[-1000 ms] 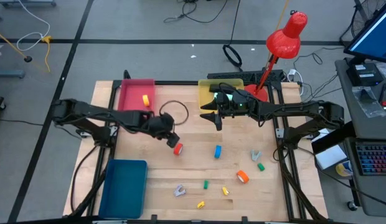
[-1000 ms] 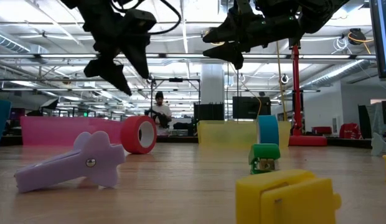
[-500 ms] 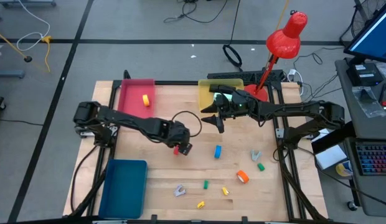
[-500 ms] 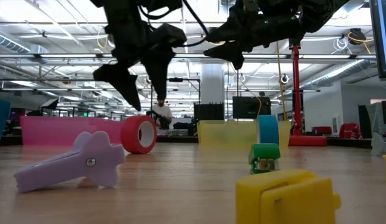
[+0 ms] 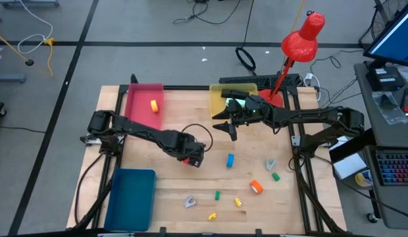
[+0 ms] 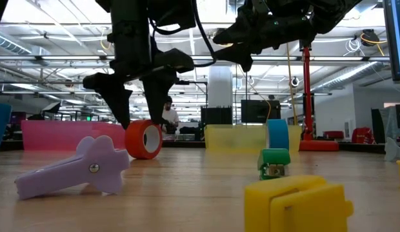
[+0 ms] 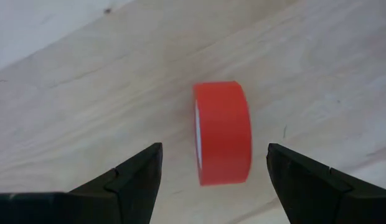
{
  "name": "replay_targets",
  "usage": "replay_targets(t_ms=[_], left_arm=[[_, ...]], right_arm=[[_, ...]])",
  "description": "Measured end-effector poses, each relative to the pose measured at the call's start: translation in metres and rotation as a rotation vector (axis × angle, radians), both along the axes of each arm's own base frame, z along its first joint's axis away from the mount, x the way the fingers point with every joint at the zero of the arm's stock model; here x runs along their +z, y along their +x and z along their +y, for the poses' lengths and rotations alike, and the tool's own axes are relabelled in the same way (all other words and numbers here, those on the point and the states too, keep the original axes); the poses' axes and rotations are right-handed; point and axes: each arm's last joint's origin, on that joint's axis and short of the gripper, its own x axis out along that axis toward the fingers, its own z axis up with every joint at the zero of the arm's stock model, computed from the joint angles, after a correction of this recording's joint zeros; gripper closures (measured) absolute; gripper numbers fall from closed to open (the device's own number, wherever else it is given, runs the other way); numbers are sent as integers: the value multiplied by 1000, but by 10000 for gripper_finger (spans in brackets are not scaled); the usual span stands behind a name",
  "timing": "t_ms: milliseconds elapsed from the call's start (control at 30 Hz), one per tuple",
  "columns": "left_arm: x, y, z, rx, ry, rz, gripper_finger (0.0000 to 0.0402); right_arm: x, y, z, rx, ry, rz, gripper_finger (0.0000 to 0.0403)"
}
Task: Pick and place Stapler, Stapler remover, tape
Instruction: Put the orange tape into the pink bin
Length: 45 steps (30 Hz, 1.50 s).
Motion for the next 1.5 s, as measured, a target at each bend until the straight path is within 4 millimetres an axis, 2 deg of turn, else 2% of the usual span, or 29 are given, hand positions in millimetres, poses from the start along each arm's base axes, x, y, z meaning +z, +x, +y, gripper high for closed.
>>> replay_targets(t_ms=[133, 267, 433, 567, 733, 1233, 1367, 1500], left_arm=[[-3, 2, 0, -4, 0, 0, 119], [-20, 6, -2, -27, -42, 53, 152], [-41, 10, -5, -58, -157, 113, 229], [-41, 16, -6, -75, -169, 57, 307], [-35, 18, -4, -69, -118, 12, 309], [-33, 12, -4, -46, -119, 60, 309], [-16, 6, -2, -34, -86, 38, 309], [15, -13, 8, 51, 14, 41, 309]], right_arm=[[0, 0, 0, 2, -10, -2, 195], [0, 0, 0, 2, -10, -2, 195], [0, 0, 0, 3, -13, -2, 195], [0, 0, 0, 6, -24, -2, 195], [0, 0, 0, 6, -24, -2, 195], [0, 0, 0, 6, -24, -1, 195], [0, 0, 0, 6, -25, -1, 195], [0, 0, 0, 6, -25, -1, 195]])
